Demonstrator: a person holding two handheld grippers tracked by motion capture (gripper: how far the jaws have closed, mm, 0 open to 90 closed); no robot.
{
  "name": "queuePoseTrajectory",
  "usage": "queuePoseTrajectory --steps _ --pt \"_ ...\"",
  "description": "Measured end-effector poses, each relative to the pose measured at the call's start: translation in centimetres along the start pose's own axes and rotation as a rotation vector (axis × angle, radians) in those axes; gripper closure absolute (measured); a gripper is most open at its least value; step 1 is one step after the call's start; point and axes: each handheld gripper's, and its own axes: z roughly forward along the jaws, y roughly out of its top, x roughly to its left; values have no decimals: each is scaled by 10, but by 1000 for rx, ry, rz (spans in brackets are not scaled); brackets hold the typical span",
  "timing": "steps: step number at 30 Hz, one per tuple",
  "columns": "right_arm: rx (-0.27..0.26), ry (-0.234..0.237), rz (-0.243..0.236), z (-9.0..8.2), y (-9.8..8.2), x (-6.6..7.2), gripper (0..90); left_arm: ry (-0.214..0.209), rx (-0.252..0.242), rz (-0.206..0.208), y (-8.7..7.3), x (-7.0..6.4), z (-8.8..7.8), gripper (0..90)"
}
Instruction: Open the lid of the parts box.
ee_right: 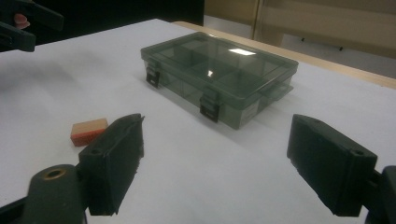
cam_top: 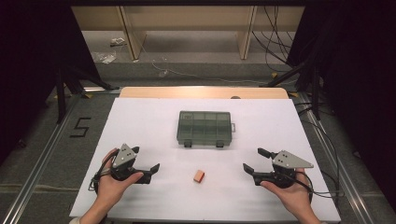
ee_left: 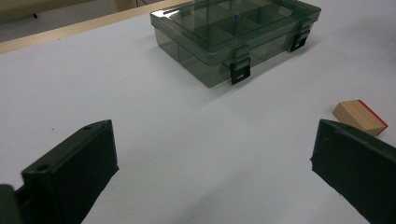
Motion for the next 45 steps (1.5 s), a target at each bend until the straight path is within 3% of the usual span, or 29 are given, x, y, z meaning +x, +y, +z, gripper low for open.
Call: queuePoseTrajectory --steps 12,13,14,16,20,22,24,34,45 --pt "-6 -13 -2 1 2 -1 215 -23 -8 -3 3 0 1 7" --pt "-10 -13 -1 2 4 -2 241 -28 -2 5 5 0 2 50" --pt "-10 -15 -1 3 5 -3 286 -28 0 19 8 0 4 156" --pt "5 -1 -13 6 9 -7 486 -26 -1 29 14 -1 9 359" --pt "49 23 -24 17 15 -17 708 -28 39 47 23 -3 23 728" --pt "72 29 -33 24 18 -21 804 -9 72 52 25 -4 30 843" --pt "102 25 -39 32 19 -26 881 -6 103 35 29 -4 39 896" --pt "233 30 -7 73 18 -46 900 10 180 -16 38 5 83 898" --pt "303 56 -17 103 15 -48 900 20 210 -17 41 11 109 898"
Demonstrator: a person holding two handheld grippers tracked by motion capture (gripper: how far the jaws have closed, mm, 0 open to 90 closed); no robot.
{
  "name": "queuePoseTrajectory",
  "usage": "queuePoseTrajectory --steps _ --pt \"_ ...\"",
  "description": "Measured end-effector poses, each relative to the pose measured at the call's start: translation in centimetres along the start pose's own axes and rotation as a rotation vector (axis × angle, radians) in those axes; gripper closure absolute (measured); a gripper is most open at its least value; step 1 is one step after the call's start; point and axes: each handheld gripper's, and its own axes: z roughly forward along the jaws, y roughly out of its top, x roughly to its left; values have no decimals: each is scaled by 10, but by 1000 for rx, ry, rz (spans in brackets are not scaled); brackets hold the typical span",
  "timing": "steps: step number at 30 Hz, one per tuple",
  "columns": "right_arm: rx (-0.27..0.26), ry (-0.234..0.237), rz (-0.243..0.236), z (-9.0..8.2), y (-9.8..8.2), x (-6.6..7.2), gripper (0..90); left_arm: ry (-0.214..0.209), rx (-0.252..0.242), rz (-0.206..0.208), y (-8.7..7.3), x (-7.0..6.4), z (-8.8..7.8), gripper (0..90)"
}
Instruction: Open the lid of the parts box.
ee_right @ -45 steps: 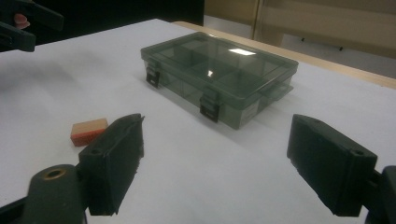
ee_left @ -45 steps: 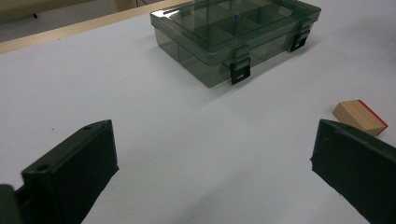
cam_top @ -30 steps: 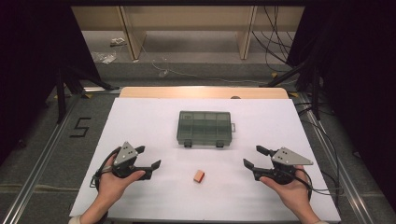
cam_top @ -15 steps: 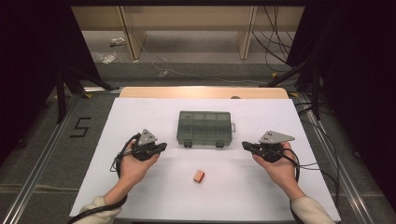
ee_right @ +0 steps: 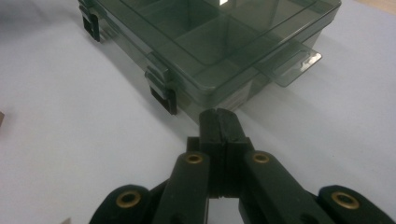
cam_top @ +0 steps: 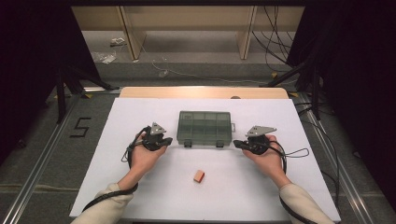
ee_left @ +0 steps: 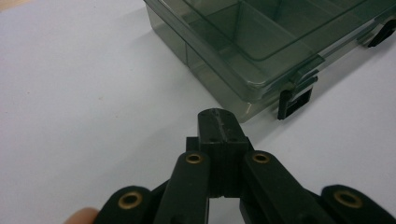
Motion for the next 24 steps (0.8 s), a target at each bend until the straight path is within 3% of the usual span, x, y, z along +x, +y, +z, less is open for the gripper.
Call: queuePoseTrajectory --steps 7,24 --pt "11 -2 -4 6 2 0 900 -14 -5 26 1 -3 7 898" --pt "4 4 -8 5 2 1 900 -17 -16 37 3 -5 11 898"
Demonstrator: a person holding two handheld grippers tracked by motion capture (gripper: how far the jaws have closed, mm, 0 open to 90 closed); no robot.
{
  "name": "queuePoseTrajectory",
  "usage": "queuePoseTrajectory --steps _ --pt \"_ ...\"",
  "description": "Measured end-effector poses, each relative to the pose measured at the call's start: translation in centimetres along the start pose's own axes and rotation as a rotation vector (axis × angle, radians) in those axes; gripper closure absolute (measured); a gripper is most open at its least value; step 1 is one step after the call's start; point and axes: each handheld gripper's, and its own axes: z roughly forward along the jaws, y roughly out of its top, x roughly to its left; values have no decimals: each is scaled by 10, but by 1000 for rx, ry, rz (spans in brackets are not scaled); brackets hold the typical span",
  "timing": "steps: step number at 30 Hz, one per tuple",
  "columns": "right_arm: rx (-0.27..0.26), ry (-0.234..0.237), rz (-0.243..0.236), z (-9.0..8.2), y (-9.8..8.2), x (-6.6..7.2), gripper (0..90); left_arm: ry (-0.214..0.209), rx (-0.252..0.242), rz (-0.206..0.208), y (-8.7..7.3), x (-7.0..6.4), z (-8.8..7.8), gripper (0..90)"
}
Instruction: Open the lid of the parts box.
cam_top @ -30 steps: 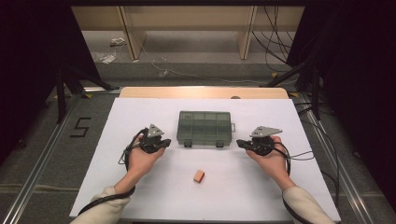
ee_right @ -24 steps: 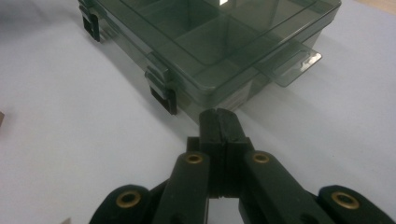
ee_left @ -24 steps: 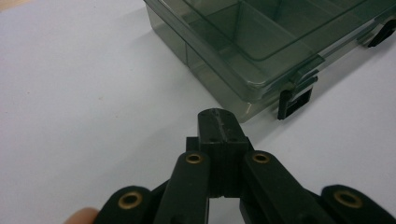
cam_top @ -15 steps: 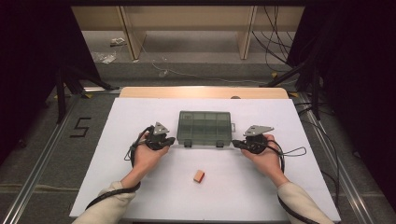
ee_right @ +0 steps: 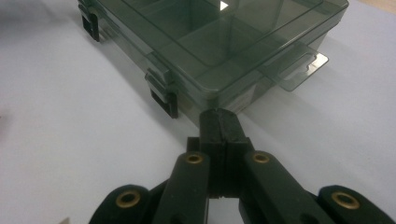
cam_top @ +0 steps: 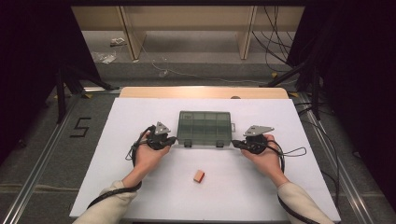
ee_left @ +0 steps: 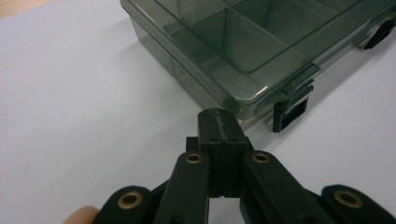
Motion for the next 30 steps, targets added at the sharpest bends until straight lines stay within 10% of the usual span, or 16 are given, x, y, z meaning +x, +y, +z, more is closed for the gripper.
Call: queuePoseTrajectory --steps 30 --pt "-11 12 1 0 0 1 900 -11 2 41 4 0 -7 897"
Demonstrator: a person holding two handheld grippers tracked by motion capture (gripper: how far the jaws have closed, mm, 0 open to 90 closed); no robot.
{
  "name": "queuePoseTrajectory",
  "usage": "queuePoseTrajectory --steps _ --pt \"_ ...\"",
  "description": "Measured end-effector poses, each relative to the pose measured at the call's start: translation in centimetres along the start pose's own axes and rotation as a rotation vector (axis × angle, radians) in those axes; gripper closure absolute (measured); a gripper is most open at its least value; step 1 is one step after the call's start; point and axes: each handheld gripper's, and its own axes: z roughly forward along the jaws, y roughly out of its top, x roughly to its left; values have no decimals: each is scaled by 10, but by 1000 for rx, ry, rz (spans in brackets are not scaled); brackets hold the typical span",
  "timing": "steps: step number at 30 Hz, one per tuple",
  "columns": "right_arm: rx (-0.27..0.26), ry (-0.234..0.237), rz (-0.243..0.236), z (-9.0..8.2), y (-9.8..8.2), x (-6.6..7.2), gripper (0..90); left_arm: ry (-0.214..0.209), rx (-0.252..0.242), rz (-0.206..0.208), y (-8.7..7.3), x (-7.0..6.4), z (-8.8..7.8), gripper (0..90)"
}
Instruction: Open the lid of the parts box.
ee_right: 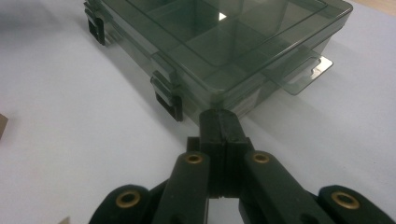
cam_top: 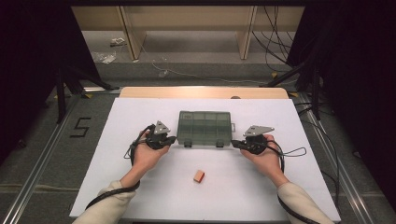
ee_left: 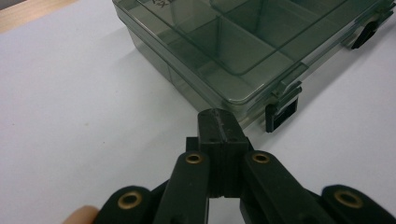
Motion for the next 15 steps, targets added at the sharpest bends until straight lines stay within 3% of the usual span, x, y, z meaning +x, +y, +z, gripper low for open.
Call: queuePoseTrajectory --steps 6,15 --pt "0 -1 1 0 0 0 900 1 21 6 -3 0 5 896" --pt "0 -1 0 0 0 0 900 1 0 13 -1 -2 2 897"
